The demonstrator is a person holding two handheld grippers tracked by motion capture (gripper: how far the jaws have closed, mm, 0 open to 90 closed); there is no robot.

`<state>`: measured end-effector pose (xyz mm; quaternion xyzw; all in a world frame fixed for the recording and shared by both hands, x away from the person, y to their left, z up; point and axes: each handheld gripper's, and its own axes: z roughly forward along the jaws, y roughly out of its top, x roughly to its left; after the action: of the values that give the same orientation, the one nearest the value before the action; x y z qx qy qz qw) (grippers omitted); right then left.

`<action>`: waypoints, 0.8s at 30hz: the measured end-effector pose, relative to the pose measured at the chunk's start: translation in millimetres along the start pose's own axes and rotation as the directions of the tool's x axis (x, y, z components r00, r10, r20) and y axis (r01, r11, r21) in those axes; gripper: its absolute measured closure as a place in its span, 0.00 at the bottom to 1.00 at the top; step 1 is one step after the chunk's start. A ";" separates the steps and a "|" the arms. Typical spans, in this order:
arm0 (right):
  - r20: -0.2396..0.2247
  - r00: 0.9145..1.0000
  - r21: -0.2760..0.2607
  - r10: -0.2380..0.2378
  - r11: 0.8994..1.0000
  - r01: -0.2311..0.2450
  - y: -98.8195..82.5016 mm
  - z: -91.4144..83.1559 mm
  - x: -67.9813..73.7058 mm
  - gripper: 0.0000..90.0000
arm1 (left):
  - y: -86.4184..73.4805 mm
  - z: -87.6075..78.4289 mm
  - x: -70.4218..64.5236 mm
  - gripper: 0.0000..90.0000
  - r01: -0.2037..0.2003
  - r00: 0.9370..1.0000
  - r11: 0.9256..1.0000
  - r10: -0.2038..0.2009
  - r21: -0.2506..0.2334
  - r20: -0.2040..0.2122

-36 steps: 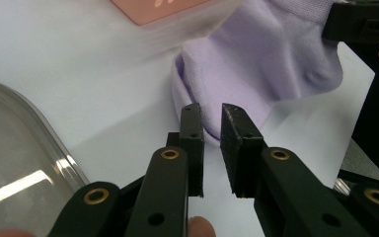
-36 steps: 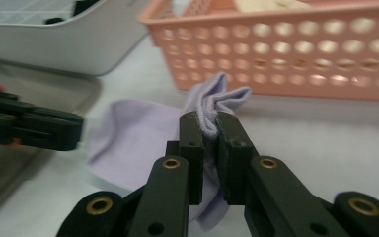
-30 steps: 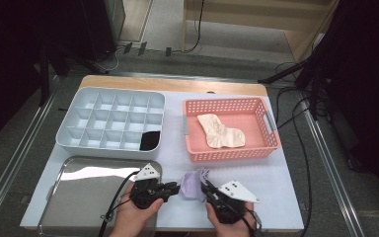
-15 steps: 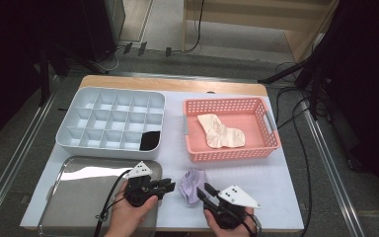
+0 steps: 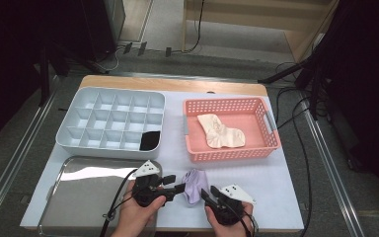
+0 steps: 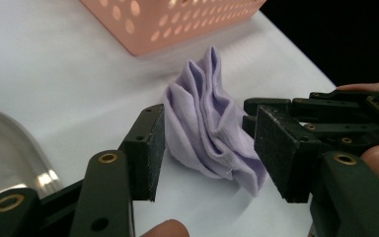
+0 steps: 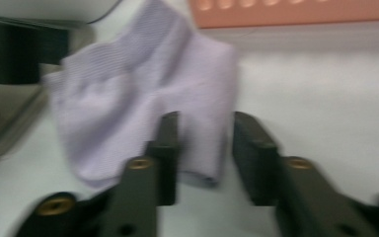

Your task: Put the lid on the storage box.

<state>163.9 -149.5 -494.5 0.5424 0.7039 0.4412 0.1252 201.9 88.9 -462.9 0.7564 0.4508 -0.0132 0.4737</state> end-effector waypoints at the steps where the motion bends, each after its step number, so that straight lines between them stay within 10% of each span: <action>1: -0.012 1.000 0.004 -0.004 1.000 0.004 0.2 0.7 0.1 0.83 | -0.1 3.3 -1.5 0.53 -0.003 1.000 1.000 0.003 0.018 -0.012; 7: -0.016 0.999 -0.004 -0.030 1.000 0.030 4.8 -8.9 -2.8 0.93 | -2.5 14.7 -4.3 0.85 0.011 0.999 0.994 -0.007 0.106 -0.037; 13: 0.085 0.996 -0.083 -0.026 0.996 0.033 9.9 -17.7 -11.4 0.80 | -4.4 20.3 -9.4 0.85 0.010 1.000 0.994 -0.007 0.111 -0.027; 19: -0.015 0.997 -0.041 -0.076 0.996 0.075 13.3 -3.1 8.8 0.96 | -5.5 23.2 -8.5 0.84 0.007 1.000 0.993 -0.004 0.115 -0.026; 24: -0.004 0.999 -0.025 -0.048 0.999 0.048 25.9 16.0 5.8 0.97 | -6.4 23.1 -8.5 0.85 0.008 1.000 0.993 -0.005 0.117 -0.028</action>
<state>189.1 -136.0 -482.4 0.5228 0.7114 0.4480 0.1409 201.8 67.3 -476.3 0.7816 0.4582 -0.0308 0.4220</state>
